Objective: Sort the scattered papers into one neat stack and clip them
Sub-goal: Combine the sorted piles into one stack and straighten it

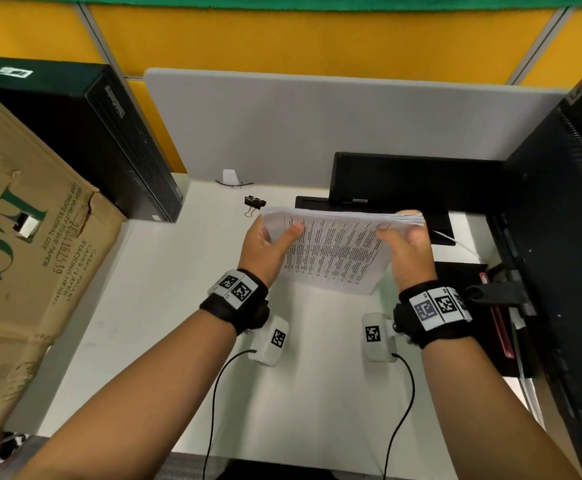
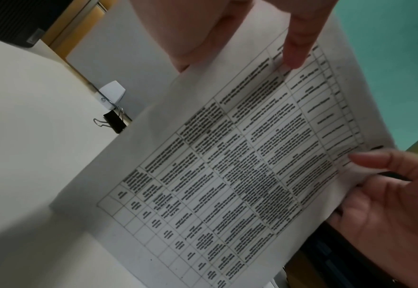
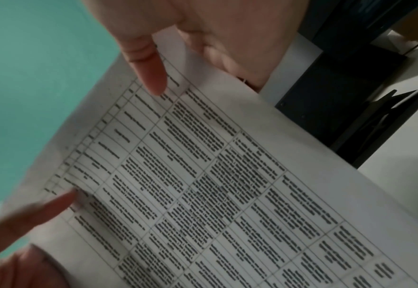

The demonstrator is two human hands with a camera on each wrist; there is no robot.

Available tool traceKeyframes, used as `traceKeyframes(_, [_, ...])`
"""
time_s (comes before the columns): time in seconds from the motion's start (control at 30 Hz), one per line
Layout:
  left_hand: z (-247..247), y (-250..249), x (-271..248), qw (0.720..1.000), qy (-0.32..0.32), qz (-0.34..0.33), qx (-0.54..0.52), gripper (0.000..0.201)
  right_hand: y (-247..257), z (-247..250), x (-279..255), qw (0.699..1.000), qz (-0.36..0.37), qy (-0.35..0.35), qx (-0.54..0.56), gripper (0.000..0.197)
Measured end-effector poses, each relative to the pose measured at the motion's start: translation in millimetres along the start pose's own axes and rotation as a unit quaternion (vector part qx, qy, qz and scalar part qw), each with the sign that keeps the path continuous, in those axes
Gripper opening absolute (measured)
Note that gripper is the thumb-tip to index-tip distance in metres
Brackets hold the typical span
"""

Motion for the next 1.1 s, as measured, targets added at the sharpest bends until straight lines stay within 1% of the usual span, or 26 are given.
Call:
traceKeyframes(0.07, [0,-4,2,1.0,0.002,-0.002,0.005,0.013,6,-3,-3,1.0,0.007,0.016,0.011,0.026])
traceKeyframes(0.17, [-3,-12,3,1.0,0.018,-0.006,0.008,0.012,13,-6,-8,0.999,0.004,0.023,0.034,0.032])
traceKeyframes(0.2, [-4,-13,4,1.0,0.025,-0.015,0.003,0.014,12,-6,-7,0.999,-0.002,0.021,0.043,0.034])
traceKeyframes(0.3, [-2,-11,7,1.0,0.019,-0.013,0.006,0.045,10,-6,-8,0.999,-0.021,0.005,0.038,0.047])
traceKeyframes(0.33, [-3,-11,8,1.0,0.019,-0.013,0.008,0.05,8,-4,-6,0.999,-0.027,-0.002,0.036,0.051])
traceKeyframes(0.43, [-1,-8,12,1.0,0.008,-0.005,0.015,0.046,8,-4,-5,0.999,-0.037,-0.012,0.026,0.058])
traceKeyframes(0.5, [2,-2,14,1.0,-0.008,0.018,0.007,0.043,8,-3,-6,0.999,-0.046,-0.023,0.017,0.054])
traceKeyframes(0.57, [1,2,13,0.999,-0.01,0.04,-0.006,0.041,10,-2,-6,0.998,-0.051,-0.026,0.011,0.031])
traceKeyframes(0.6, [0,1,13,0.999,-0.007,0.049,-0.013,0.042,10,-3,-6,0.998,-0.05,-0.022,0.006,0.024])
traceKeyframes(0.63, [0,1,13,0.999,0.0,0.052,-0.013,0.044,12,-3,-7,0.999,-0.047,-0.015,0.004,0.022])
traceKeyframes(0.67, [-1,-2,12,0.999,0.013,0.044,-0.002,0.047,14,-4,-8,0.999,-0.043,-0.005,0.002,0.022])
traceKeyframes(0.7, [-3,-6,11,0.999,0.028,0.027,0.002,0.045,15,-5,-9,0.999,-0.038,0.006,0.001,0.023])
traceKeyframes(0.77, [-6,-11,9,0.998,0.059,0.009,0.002,0.027,14,-6,-5,0.999,-0.031,0.027,-0.012,0.023])
traceKeyframes(0.8, [-7,-10,8,0.998,0.066,0.01,0.011,0.027,13,-5,-3,0.999,-0.034,0.028,-0.02,0.023])
traceKeyframes(0.83, [-6,-9,10,0.997,0.063,0.01,0.03,0.028,12,-4,0,0.999,-0.037,0.025,-0.029,0.022])
traceKeyframes(0.9, [-4,-12,15,0.997,0.054,0.005,0.061,0.022,11,-1,7,0.998,-0.043,0.018,-0.039,0.02])
traceKeyframes(0.97, [-4,-16,24,0.995,0.059,-0.012,0.085,0.026,13,2,13,0.998,-0.054,0.007,-0.037,0.02])
traceKeyframes(1.03, [-7,-19,30,0.991,0.08,-0.024,0.107,0.029,12,4,19,0.997,-0.058,0.003,-0.052,0.026])
traceKeyframes(1.1, [-9,-16,34,0.987,0.099,-0.015,0.126,0.029,9,5,24,0.997,-0.054,0.001,-0.054,0.032])
Point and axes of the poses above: each hand's wrist, its own x-axis towards the middle knuckle, its own z-axis out of the back of the hand, y = z × x, the point moved 10 cm from there along x, towards the middle knuckle, and after that the axes turned 8 degrees about -z, right-handed, at the moved point
